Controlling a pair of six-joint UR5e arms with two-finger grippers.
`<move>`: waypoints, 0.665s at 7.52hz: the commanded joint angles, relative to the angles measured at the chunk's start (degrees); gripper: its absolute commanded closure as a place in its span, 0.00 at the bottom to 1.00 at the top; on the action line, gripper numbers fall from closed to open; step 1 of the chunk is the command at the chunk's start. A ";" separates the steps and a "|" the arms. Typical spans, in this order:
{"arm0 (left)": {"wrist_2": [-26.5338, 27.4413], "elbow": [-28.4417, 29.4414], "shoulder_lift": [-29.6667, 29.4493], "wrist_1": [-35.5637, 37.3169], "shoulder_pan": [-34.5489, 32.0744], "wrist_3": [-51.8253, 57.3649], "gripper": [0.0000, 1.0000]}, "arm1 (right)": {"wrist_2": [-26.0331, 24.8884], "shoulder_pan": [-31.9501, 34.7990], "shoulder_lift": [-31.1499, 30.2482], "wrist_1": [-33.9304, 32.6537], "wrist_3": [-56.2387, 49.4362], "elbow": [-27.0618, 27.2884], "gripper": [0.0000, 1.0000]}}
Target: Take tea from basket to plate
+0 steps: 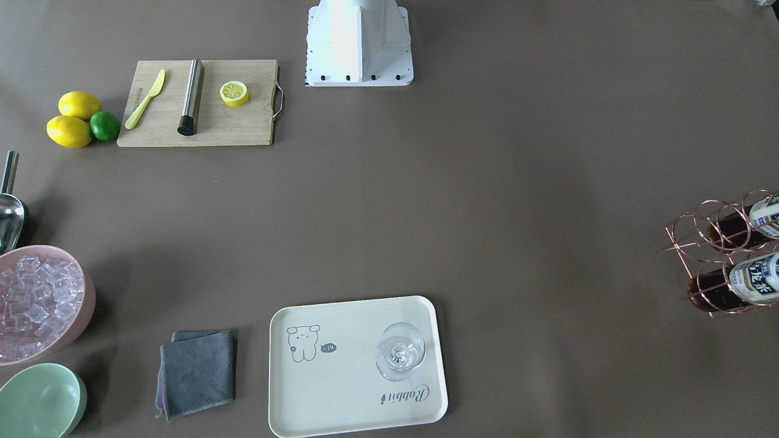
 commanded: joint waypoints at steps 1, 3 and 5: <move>-1.67 -9.45 2.59 3.45 3.68 -0.23 1.00 | 0.00 0.00 -0.03 -0.08 0.03 -0.02 0.00; -1.42 -12.17 -3.97 8.59 10.43 -2.93 1.00 | 0.00 0.00 -0.12 -0.09 0.03 -0.11 0.00; 0.58 -14.03 -8.99 9.34 19.31 -11.87 1.00 | 0.00 0.00 -0.03 -0.09 0.03 -0.11 0.00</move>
